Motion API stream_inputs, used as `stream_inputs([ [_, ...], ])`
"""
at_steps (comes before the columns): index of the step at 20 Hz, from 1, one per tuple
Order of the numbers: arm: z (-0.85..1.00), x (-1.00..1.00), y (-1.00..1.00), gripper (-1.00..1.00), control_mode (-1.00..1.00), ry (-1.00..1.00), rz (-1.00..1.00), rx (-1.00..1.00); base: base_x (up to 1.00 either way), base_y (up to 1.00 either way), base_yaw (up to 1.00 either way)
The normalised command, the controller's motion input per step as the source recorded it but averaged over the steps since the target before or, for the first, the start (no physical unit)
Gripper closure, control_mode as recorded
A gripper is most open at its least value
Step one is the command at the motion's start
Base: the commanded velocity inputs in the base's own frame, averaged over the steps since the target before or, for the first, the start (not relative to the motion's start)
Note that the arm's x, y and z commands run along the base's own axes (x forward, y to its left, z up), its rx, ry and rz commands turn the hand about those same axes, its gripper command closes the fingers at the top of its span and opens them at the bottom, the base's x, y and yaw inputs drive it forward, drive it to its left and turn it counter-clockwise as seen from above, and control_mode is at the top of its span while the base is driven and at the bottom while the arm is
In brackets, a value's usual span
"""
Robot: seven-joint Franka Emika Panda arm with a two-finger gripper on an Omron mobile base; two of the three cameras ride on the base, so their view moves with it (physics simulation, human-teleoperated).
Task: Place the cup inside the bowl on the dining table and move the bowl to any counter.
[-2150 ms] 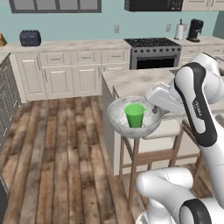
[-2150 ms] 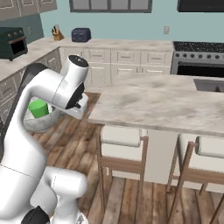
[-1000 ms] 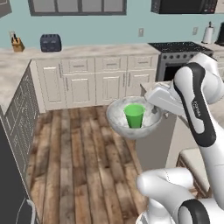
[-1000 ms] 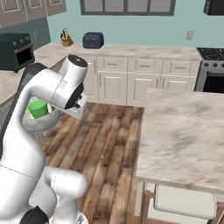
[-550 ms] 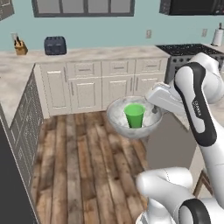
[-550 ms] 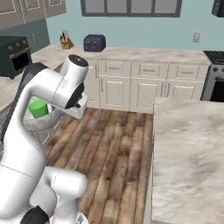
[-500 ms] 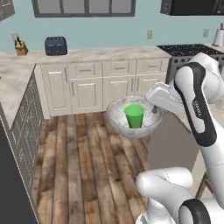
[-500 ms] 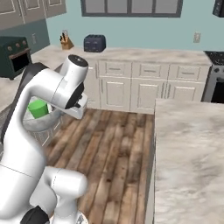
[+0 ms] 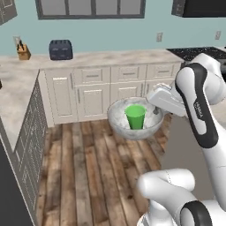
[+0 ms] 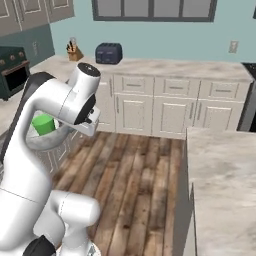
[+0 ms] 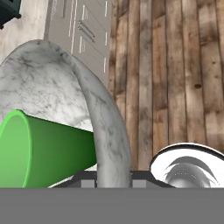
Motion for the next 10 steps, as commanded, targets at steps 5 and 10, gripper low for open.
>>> stream_inputs([
  [5,0.0,0.0,0.0,1.0,1.0,0.0,0.0,0.0,0.69,0.27,0.0],
  [10,0.0,0.0,0.0,1.0,1.0,0.0,0.0,0.0,0.74,0.24,0.0],
])
